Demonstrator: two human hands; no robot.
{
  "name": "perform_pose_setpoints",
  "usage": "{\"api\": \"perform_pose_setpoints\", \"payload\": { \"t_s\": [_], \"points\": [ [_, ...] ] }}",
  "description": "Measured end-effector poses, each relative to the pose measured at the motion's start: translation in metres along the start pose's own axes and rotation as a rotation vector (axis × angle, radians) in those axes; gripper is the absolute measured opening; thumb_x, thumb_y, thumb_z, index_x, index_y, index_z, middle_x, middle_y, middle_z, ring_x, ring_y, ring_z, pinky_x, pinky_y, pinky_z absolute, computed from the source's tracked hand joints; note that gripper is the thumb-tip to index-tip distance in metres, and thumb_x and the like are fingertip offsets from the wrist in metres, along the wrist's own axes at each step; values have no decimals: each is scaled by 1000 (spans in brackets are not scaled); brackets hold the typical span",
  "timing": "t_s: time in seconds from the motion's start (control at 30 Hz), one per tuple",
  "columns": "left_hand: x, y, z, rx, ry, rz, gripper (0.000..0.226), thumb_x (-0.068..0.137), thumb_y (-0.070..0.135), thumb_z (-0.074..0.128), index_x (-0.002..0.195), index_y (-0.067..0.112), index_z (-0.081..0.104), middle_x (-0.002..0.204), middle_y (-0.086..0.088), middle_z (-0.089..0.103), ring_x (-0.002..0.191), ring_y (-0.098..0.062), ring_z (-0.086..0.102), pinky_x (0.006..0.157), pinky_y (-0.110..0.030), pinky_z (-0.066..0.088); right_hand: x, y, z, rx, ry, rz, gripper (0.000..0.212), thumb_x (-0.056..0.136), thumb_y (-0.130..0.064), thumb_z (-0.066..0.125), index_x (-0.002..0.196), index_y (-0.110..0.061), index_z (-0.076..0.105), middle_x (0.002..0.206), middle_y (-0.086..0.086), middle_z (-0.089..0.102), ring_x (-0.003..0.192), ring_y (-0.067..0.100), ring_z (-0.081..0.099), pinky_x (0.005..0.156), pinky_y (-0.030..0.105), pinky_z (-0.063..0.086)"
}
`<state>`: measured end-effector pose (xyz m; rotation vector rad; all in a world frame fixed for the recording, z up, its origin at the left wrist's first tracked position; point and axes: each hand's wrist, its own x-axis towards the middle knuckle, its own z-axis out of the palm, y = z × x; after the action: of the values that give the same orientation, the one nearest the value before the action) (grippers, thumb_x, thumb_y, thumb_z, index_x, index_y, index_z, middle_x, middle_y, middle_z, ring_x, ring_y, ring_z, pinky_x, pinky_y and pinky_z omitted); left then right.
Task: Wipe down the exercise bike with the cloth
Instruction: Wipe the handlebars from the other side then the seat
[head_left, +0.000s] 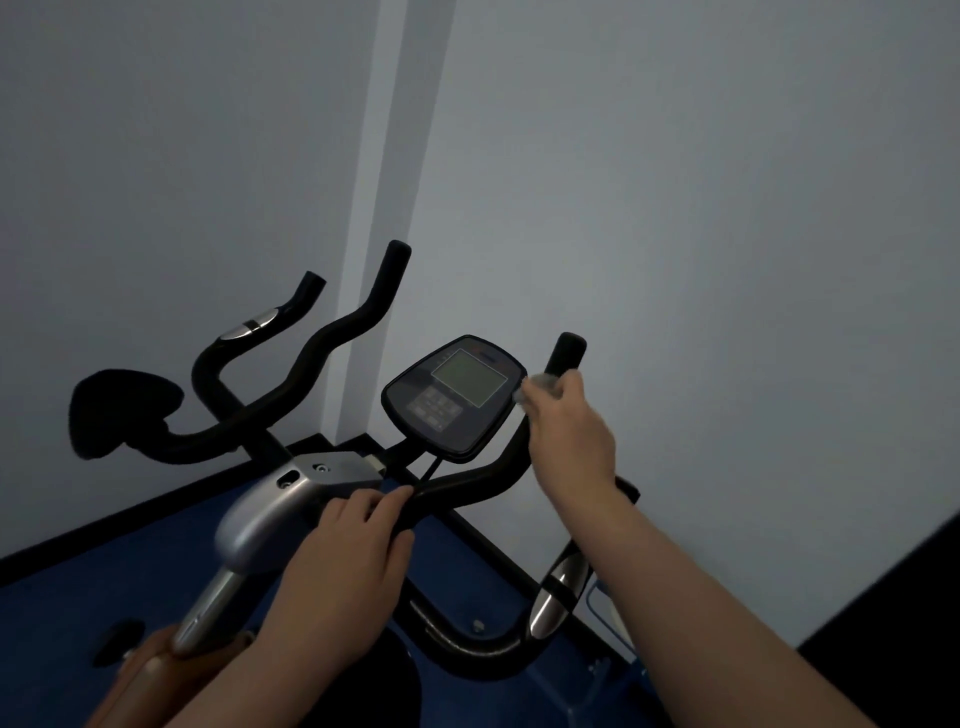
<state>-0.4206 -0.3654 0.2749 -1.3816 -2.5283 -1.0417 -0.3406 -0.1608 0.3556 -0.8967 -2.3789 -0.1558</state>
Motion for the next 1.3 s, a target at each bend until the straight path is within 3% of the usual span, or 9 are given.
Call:
{"api": "perform_pose_setpoints", "payload": {
  "t_s": [0.13, 0.3, 0.57, 0.73, 0.9, 1.0, 1.1, 1.23, 1.3],
  "points": [
    [-1, 2, 0, 1, 20, 3, 49, 101, 42, 32, 149, 33, 26, 133, 16, 40, 119, -5, 36, 94, -20, 40, -1, -5, 0, 166, -124, 62, 24, 101, -31, 49, 112, -24, 69, 107, -3, 45, 78, 16, 50, 67, 26, 37],
    [-1, 1, 1, -1, 27, -9, 50, 101, 43, 33, 149, 33, 27, 131, 15, 41, 117, -6, 38, 93, -20, 40, 22, 1, -26, 85, 102, -21, 24, 100, -32, 50, 115, -25, 67, 112, 3, 49, 69, 22, 52, 62, 31, 44],
    [-2, 1, 2, 27, 33, -9, 49, 101, 43, 33, 149, 32, 29, 131, 15, 42, 116, -7, 39, 92, -21, 41, -20, -9, 3, 353, -223, 128, 23, 98, -33, 53, 112, -31, 70, 103, -9, 43, 87, 7, 47, 80, 21, 35],
    [-1, 1, 1, 37, 19, -8, 50, 101, 44, 32, 149, 33, 26, 133, 16, 40, 118, -5, 37, 93, -20, 40, -6, 2, -13, 190, -110, 109, 41, 100, -29, 48, 141, -33, 45, 117, -4, 45, 88, 20, 57, 74, 32, 46],
    [0, 1, 1, 12, 15, -16, 50, 101, 43, 32, 150, 33, 26, 135, 15, 40, 121, -6, 36, 96, -22, 40, -55, -29, 11, 342, -20, 137, 25, 102, -31, 46, 118, -20, 63, 109, -7, 45, 81, 14, 57, 69, 24, 43],
    [-1, 2, 1, 5, 17, -18, 49, 101, 42, 34, 149, 32, 29, 134, 14, 42, 120, -7, 38, 95, -23, 41, -42, -17, 0, 329, -113, 50, 28, 98, -38, 52, 122, -28, 62, 104, -11, 44, 82, 7, 50, 73, 24, 40],
    [-1, 1, 1, 6, 22, -27, 48, 101, 42, 34, 148, 34, 30, 133, 16, 42, 119, -6, 38, 95, -23, 41, -12, -2, -16, 292, 14, 87, 28, 93, -36, 60, 119, -32, 51, 106, -14, 49, 80, 8, 50, 66, 26, 38],
    [-1, 1, 0, -7, 17, -43, 47, 101, 42, 34, 147, 35, 31, 132, 17, 42, 119, -5, 38, 93, -23, 42, -26, -16, -1, 86, -37, 117, 23, 100, -36, 46, 119, -28, 56, 117, -3, 46, 95, 16, 51, 67, 32, 50],
    [-1, 2, -1, -18, 18, -49, 47, 100, 42, 35, 146, 36, 32, 131, 17, 43, 118, -4, 38, 93, -23, 43, -45, -24, 8, 182, -13, 161, 24, 101, -33, 44, 117, -27, 62, 113, -6, 42, 91, 14, 51, 63, 27, 46]
  ]
}}
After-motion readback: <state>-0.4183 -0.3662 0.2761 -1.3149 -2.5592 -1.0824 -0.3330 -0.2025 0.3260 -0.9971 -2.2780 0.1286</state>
